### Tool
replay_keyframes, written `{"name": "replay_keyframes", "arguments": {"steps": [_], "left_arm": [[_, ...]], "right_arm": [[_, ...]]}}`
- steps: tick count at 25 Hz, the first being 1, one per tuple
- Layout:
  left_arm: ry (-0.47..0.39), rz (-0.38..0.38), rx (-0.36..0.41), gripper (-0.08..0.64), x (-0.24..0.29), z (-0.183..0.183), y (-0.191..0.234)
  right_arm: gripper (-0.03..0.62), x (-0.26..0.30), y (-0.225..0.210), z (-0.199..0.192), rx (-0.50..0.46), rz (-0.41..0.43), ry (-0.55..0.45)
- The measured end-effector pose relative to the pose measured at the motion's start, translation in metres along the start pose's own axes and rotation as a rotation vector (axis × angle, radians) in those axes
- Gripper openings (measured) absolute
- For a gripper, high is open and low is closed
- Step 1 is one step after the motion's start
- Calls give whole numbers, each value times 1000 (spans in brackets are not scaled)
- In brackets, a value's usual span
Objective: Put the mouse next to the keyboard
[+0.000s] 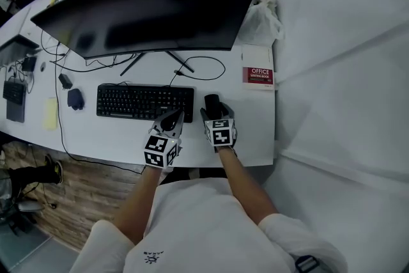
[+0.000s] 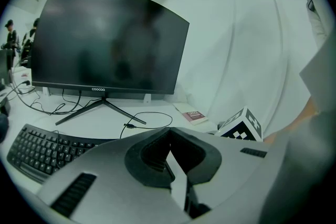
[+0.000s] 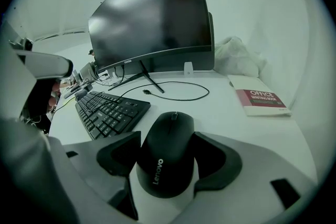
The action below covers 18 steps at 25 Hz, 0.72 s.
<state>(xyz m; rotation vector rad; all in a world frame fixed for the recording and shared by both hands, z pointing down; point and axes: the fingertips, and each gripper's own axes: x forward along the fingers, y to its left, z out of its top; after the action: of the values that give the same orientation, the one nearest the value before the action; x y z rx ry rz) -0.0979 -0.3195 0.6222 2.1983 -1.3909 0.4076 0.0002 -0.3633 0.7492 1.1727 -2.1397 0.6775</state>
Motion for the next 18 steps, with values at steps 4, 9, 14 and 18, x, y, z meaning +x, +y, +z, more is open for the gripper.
{"name": "replay_keyframes", "arguments": {"steps": [4,9,14,18], "left_arm": [[6,-3,9,11,-1,0,2],[8,-11,12,12,1,1,1],[6,-17,13,11,0,3,1],[8,-18,14,11,0,4,1]], "right_arm": [[322,2,0,-1,-12,-14,8],[322,5,-1,-5,-45,-29,30],[322,4,-3,-4,-50,-55,47],[322,4,-2,-3,-48,-72,52]]}}
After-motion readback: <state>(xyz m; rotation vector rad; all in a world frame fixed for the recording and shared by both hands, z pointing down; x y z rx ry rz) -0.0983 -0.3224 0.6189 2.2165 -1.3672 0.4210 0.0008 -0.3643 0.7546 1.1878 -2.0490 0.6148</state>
